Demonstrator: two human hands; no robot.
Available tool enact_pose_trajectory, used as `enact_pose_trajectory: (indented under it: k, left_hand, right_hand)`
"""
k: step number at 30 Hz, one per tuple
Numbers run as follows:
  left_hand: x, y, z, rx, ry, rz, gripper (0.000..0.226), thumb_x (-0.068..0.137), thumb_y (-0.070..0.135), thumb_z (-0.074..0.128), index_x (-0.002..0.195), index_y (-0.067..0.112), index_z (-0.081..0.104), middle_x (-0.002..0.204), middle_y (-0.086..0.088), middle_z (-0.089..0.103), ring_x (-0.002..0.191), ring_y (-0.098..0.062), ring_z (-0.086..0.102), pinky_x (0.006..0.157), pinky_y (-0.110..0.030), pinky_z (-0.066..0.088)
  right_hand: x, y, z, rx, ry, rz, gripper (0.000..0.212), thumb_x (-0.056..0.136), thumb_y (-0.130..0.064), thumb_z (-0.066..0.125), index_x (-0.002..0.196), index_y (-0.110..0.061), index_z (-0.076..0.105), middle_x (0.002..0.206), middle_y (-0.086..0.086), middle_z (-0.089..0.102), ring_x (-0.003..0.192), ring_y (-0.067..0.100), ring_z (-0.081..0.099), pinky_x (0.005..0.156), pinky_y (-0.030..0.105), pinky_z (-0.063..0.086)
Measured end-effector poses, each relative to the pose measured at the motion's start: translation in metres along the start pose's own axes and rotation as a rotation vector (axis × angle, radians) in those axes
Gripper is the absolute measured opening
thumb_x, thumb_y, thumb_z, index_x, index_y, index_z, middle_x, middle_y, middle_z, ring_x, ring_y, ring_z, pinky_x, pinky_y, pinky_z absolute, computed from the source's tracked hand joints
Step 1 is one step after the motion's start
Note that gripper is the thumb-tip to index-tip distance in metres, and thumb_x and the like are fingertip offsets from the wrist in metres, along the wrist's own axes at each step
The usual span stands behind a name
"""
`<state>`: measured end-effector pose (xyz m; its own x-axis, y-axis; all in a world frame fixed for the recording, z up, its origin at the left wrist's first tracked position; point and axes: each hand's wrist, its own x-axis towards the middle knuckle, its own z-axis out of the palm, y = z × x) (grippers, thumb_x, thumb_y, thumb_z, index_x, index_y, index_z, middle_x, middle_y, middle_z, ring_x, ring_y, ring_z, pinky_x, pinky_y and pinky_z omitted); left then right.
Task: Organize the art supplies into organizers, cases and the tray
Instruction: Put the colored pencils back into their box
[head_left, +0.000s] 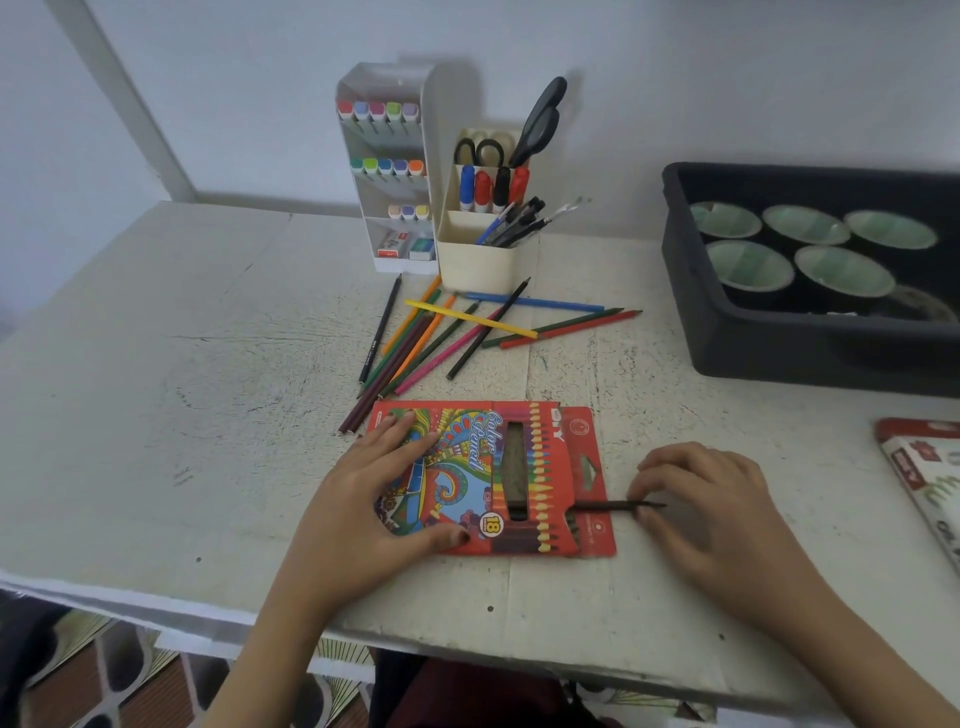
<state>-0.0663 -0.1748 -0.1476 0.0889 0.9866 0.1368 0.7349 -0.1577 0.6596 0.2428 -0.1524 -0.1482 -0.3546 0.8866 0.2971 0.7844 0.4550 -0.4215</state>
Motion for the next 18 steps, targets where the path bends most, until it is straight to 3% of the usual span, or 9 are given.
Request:
enact_pose_trajectory:
  k: [5,10,18]
  left_hand:
    - [-0.001,0.0,-0.001,0.012,-0.007,-0.006,0.093,0.052,0.081,0.061,0.135,0.042,0.044,0.144,0.032,0.024,0.13,0.025,0.009,0.108,-0.019,0.014]
    - [0.0,0.0,0.0,0.009,-0.007,-0.006,0.093,0.053,0.081,0.061,0.135,0.042,0.044,0.145,0.03,0.025,0.131,0.023,0.01,0.109,-0.021,0.016]
    - [0.001,-0.002,0.0,-0.003,-0.006,-0.016,0.091,0.053,0.079,0.063,0.135,0.043,0.045,0.145,0.03,0.026,0.134,0.019,0.012,0.109,-0.021,0.017]
  right_hand:
    - [0.007,-0.013,0.013,0.064,0.014,-0.082,0.015,0.083,-0.04,0.05,0.095,-0.039,0.058,0.1,-0.018,0.051,0.096,-0.002,0.046,0.09,0.026,0.027]
    - [0.008,-0.023,0.022,0.139,-0.006,-0.01,0.021,0.082,-0.05,0.05,0.092,-0.039,0.063,0.104,-0.018,0.051,0.102,0.01,0.052,0.091,0.03,0.029]
    - [0.005,-0.011,0.014,0.156,-0.04,0.022,0.014,0.079,-0.046,0.049,0.09,-0.042,0.055,0.108,-0.023,0.048,0.107,-0.007,0.044,0.093,0.025,0.027]
